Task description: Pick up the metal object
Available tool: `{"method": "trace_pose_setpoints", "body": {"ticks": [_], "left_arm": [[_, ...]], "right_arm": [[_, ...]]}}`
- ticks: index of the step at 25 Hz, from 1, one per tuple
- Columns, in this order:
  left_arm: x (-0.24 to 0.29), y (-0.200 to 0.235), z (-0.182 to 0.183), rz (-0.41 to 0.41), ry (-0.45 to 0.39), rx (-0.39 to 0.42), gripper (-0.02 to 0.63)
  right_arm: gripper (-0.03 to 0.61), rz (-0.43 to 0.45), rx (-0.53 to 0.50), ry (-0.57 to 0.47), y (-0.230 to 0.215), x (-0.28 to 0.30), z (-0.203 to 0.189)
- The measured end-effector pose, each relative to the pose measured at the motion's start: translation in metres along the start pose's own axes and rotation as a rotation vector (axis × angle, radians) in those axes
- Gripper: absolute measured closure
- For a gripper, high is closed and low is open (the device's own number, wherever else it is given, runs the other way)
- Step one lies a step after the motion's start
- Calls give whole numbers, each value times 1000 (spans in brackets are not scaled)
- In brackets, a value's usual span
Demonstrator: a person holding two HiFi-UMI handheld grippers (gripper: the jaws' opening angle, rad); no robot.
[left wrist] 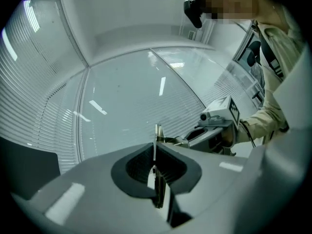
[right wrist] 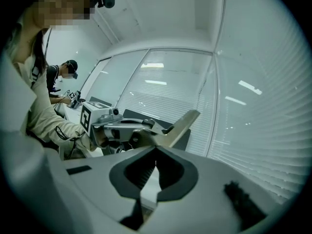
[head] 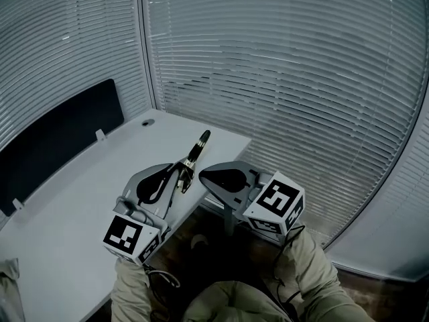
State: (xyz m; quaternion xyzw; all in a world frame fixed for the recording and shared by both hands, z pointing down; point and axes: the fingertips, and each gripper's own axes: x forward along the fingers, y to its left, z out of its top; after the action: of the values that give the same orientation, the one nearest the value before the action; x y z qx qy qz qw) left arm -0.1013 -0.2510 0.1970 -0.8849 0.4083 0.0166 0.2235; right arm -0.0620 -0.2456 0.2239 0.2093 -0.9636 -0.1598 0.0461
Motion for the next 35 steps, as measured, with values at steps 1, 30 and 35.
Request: {"method": "trace_pose_setpoints", "body": {"ticks": [1, 30, 35], "left_arm": [[-6, -4, 3, 6, -8, 5, 598], [-120, -98, 37, -29, -81, -16, 597], [-140, -114, 65, -50, -159, -10, 597]], "right_arm": [[575, -2, 4, -9, 6, -4, 1], [575, -95, 6, -55, 116, -55, 24], [575, -101, -2, -43, 142, -68, 37]]}}
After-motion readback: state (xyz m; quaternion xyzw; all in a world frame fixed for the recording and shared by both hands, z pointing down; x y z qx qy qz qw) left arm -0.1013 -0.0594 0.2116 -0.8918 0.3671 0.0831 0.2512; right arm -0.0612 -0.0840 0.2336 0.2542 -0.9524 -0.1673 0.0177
